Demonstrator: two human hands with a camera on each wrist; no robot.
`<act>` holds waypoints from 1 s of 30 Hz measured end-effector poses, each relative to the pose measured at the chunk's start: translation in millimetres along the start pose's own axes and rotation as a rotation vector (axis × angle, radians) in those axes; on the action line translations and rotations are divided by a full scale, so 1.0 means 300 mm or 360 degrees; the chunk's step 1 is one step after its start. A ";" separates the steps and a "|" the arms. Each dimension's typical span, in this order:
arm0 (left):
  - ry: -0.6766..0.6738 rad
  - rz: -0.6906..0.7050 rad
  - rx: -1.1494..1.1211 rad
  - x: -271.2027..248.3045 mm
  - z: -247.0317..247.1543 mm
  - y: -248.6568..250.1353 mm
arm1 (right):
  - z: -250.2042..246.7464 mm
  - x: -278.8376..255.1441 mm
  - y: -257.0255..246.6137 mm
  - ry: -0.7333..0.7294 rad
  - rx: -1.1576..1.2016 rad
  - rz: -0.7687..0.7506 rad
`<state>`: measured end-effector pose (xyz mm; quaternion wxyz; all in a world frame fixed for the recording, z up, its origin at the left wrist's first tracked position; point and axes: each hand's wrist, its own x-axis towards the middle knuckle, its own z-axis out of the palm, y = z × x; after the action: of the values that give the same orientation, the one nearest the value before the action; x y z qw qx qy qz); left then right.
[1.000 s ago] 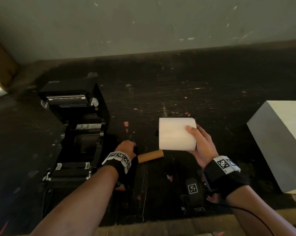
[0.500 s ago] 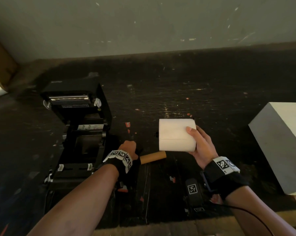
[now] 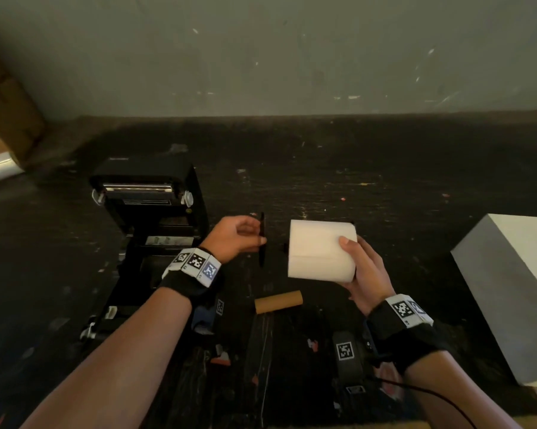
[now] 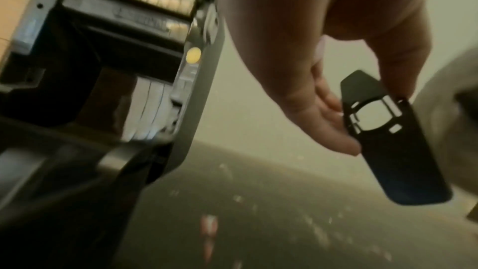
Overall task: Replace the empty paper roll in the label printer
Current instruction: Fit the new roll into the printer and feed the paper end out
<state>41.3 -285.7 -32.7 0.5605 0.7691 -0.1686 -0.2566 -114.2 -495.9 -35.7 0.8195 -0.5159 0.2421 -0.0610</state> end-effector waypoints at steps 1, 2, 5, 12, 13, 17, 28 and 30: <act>-0.0032 0.0071 -0.0036 -0.008 -0.002 0.027 | 0.008 0.000 -0.004 0.0004 -0.0015 -0.0021; -0.0069 0.0120 -0.0031 -0.014 0.001 0.046 | 0.015 0.000 -0.008 0.0014 -0.0021 -0.0038; -0.0128 0.0169 -0.0051 -0.024 0.015 0.069 | 0.035 -0.002 -0.019 0.0024 -0.0030 -0.0079; -0.0152 0.0168 -0.0225 -0.033 0.018 0.076 | 0.048 -0.005 -0.045 0.0028 0.0008 -0.0116; -0.0169 0.0166 -0.0230 -0.034 0.020 0.081 | 0.050 -0.005 -0.047 0.0023 0.0010 -0.0119; -0.0246 0.0173 -0.0245 -0.034 0.028 0.094 | 0.057 -0.005 -0.055 0.0015 0.0013 -0.0136; -0.0208 0.0217 -0.0434 -0.035 0.045 0.108 | 0.054 0.000 -0.080 0.0012 -0.0020 -0.0180; -0.0202 0.0231 -0.0457 -0.037 0.046 0.110 | 0.054 -0.002 -0.087 0.0000 -0.0034 -0.0200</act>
<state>25.1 -300.7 -2.5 0.6700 0.6491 -0.2204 -0.2849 -103.3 -494.4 -7.0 0.8084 -0.5389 0.2098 -0.1097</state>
